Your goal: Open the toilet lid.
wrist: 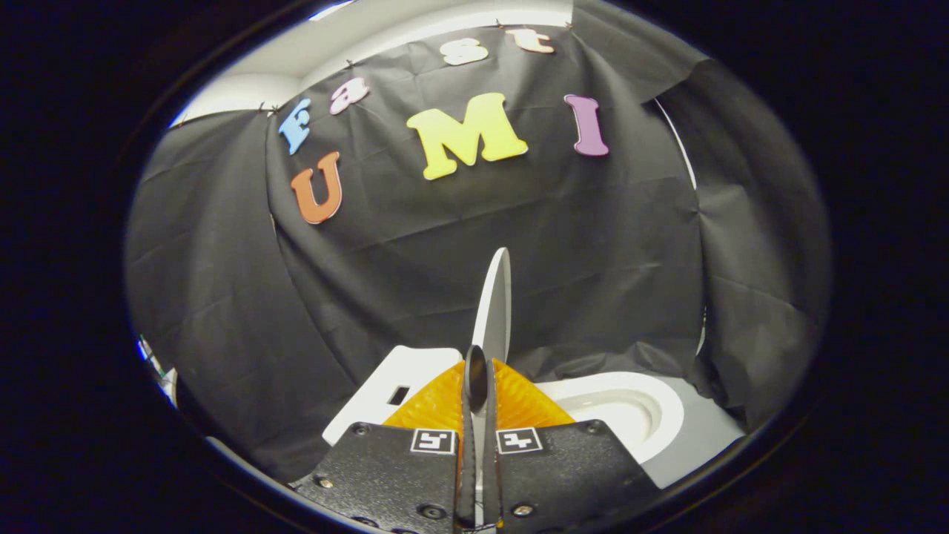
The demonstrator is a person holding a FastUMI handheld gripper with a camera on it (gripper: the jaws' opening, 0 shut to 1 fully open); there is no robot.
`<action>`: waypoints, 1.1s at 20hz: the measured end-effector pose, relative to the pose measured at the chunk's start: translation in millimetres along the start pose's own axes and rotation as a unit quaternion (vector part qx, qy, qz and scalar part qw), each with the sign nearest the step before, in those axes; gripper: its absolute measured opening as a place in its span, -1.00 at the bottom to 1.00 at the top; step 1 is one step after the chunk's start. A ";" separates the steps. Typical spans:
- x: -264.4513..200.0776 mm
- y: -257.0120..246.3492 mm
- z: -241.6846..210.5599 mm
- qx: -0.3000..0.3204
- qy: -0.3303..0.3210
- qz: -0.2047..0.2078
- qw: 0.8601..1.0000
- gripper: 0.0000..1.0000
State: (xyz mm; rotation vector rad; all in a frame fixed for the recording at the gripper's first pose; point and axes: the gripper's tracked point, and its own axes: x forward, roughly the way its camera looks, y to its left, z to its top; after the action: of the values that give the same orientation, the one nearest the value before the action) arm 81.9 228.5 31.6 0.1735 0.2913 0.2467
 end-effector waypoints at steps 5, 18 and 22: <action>6.3 30.4 -3.0 -0.034 -0.004 0.003 0.999 -0.85; 23.5 100.5 -18.6 -0.123 -0.010 0.004 0.992 -0.85; 29.6 113.6 -23.3 -0.133 -0.009 0.000 0.991 -0.85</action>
State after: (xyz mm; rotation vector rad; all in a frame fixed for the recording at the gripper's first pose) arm 77.9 347.9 25.0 -0.0883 0.2371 0.2823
